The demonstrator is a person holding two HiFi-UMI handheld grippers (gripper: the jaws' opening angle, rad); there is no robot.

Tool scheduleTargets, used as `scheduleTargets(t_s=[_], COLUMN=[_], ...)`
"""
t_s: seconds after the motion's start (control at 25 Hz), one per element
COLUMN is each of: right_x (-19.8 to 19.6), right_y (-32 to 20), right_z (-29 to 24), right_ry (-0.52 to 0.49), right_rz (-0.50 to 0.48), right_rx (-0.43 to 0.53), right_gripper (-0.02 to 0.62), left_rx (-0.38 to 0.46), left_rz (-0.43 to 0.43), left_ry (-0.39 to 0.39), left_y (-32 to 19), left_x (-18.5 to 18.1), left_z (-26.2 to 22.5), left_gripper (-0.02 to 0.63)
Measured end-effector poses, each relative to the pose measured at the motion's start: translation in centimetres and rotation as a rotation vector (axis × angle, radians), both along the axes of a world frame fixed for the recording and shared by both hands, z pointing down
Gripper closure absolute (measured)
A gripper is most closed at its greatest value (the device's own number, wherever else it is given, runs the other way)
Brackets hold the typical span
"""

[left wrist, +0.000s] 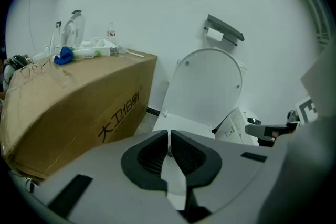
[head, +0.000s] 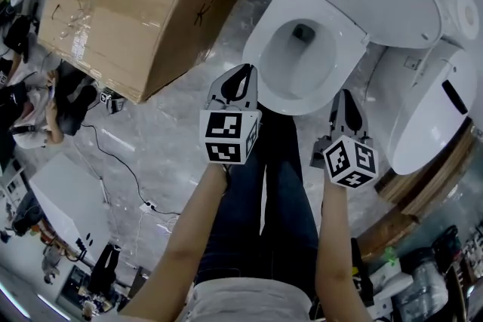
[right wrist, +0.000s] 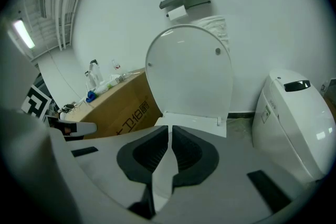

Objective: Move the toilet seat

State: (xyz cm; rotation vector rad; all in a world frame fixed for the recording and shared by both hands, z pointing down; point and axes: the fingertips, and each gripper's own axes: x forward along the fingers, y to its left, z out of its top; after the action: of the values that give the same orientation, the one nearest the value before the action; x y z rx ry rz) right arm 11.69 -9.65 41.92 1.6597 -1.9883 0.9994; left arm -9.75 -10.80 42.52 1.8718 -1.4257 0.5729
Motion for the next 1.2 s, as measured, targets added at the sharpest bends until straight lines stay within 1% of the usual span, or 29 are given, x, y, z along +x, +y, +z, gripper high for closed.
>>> scheduleTargets(t_s=[0.12, 0.28, 0.52, 0.72, 0.84, 0.96, 1.04, 1.2], right_x=[0.3, 0.6, 0.7, 1.1, 1.0, 1.1, 1.2, 1.3], right_y=[0.2, 0.6, 1.1, 2.2, 3.0, 3.6, 3.9, 4.4], right_z=[1.6, 3.7, 7.1, 9.7, 11.1, 12.1, 12.8, 14.3], right_ry=[0.0, -0.011, -0.06, -0.065, -0.076, -0.077, -0.077, -0.088], right_rz=[0.001, 0.01, 0.016, 0.022, 0.02, 0.024, 0.031, 0.044], right_rx=[-0.017, -0.032, -0.061, -0.096, -0.123, -0.137, -0.147, -0.165], right_gripper=[0.578, 0.577, 0.577, 0.574, 0.534, 0.527, 0.522, 0.49], left_rx=[-0.014, -0.03, -0.086, -0.144, -0.171, -0.194, -0.207, -0.214], left_rz=[-0.018, 0.001, -0.026, -0.054, -0.053, -0.042, -0.031, -0.014], left_ry=[-0.002, -0.013, -0.02, 0.029, 0.042, 0.053, 0.042, 0.02], left_y=[0.0, 0.1, 1.0, 2.6, 3.5, 4.1, 4.4, 4.4], left_x=[-0.4, 0.0, -0.4, -0.2, 0.0, 0.3, 0.3, 0.2], left_z=[1.4, 3.1, 6.5, 9.4, 11.0, 12.3, 13.0, 14.4], left_gripper=[0.588, 0.588, 0.584, 0.557, 0.545, 0.541, 0.534, 0.523])
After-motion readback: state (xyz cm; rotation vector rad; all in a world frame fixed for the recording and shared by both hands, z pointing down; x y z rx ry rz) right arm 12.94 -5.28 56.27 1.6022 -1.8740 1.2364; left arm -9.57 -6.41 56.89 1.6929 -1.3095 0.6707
